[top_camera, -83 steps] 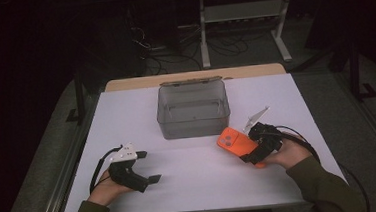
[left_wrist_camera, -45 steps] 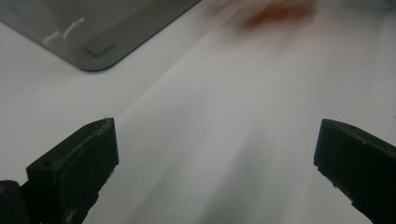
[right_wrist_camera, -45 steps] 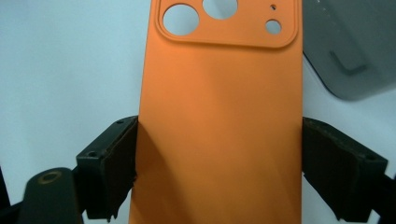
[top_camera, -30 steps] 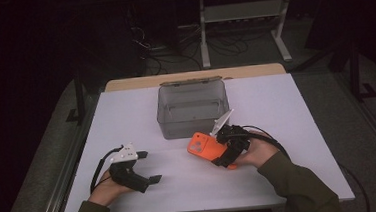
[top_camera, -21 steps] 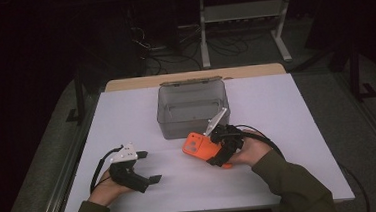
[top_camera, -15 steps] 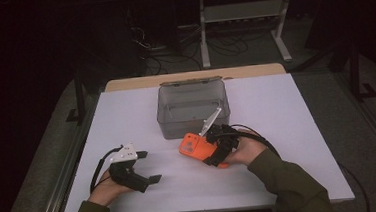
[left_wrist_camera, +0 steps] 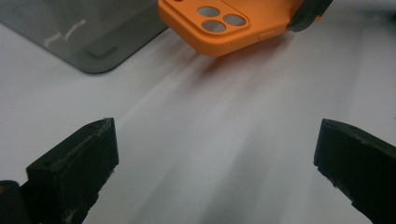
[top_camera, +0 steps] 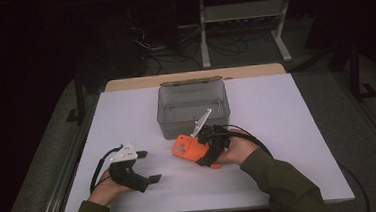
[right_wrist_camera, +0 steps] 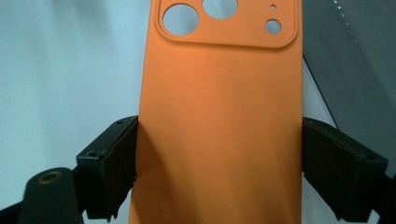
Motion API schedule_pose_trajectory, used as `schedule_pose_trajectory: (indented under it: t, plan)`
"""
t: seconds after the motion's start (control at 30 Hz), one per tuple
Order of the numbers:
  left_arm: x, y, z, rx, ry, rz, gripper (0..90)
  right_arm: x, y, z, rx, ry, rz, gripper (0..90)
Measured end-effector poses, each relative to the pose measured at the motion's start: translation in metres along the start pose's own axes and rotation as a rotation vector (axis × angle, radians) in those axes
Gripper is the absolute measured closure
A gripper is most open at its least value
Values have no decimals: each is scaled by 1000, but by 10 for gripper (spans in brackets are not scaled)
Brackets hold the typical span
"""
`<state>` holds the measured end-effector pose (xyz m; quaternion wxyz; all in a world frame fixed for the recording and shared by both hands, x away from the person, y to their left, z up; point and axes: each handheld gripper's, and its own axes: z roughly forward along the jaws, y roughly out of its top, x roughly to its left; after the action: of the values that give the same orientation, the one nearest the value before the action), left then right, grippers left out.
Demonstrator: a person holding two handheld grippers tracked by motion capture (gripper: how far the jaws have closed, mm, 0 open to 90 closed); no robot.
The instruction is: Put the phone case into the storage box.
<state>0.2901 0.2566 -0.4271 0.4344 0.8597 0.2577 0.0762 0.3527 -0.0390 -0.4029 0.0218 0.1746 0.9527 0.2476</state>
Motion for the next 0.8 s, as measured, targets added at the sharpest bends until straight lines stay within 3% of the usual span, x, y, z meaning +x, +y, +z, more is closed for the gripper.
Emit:
schedule_pose_trajectory:
  t: [0.43, 0.8]
  plan:
    - [-3, 2, 0, -18, 4, 11, 0, -1, -1, -1, 2, 1, -2, 155]
    - [-4, 14, 7, -25, -1, 31, 0, -2, -3, -4, -4, -1, -4, 154]
